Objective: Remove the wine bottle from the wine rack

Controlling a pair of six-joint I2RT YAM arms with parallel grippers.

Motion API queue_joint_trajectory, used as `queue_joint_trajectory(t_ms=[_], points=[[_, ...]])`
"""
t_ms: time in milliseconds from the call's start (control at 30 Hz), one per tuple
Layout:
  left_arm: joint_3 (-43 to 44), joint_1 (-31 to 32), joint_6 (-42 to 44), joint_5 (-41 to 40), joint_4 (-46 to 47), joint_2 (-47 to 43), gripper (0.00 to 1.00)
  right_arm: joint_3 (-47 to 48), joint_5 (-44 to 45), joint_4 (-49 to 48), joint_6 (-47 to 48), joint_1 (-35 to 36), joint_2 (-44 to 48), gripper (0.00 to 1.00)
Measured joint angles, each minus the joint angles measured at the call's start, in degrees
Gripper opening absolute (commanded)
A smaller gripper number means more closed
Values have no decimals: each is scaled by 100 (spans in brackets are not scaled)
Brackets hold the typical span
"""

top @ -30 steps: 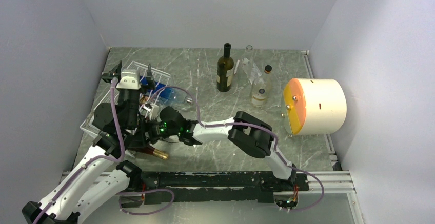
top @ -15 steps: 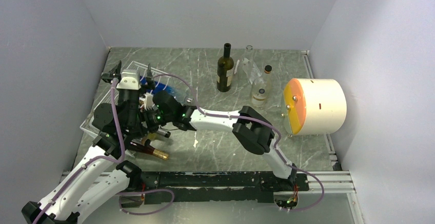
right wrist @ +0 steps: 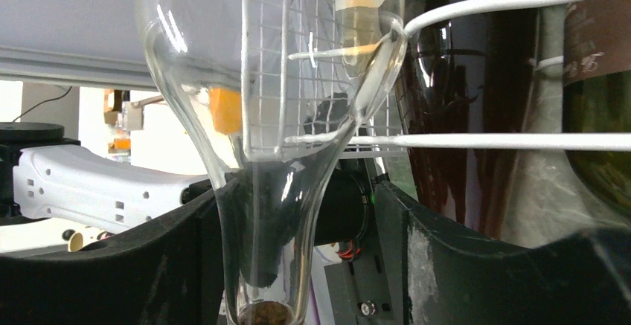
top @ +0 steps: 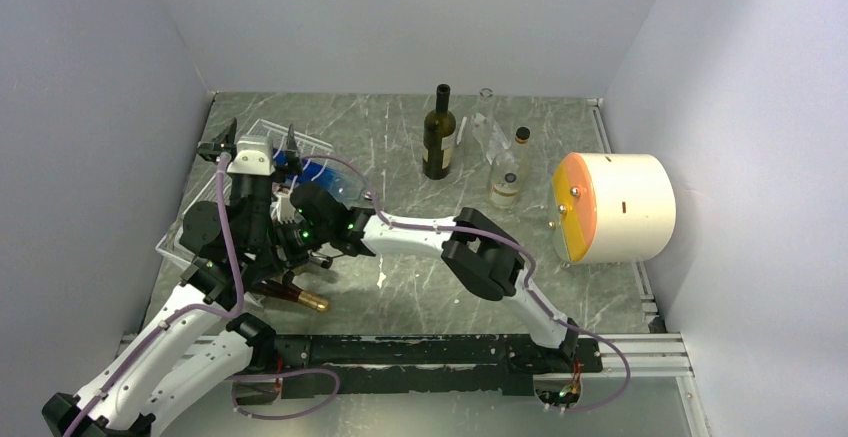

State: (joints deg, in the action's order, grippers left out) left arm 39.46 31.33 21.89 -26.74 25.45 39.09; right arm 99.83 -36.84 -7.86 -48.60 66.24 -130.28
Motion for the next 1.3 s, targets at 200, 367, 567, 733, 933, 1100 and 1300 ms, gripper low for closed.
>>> queue_joint_trajectory(t_ms=[200, 367, 567, 733, 933, 1100, 1300], points=[[0, 0, 0, 0, -2, 0, 94, 358, -210, -15, -90, 13, -256, 54], [0, 2, 0, -2, 0, -4, 94, 317, -404, -258, -282, 13, -267, 33], [0, 0, 20, -4, 2, -33, 95, -767, -260, -1657, -833, 24, 24, 4], [0, 2, 20, -4, 0, -28, 95, -1504, 7, -2509, -1182, 85, 302, 0], [0, 2, 20, -4, 0, -48, 95, -2273, 378, -2955, -1355, 118, 800, 0], [0, 2, 13, 0, -4, -74, 95, -2944, 756, -3147, -1528, 59, 1338, 0], [0, 33, 9, 2, -24, -74, 95, -3195, 992, -3467, -1843, -138, 1410, 0]])
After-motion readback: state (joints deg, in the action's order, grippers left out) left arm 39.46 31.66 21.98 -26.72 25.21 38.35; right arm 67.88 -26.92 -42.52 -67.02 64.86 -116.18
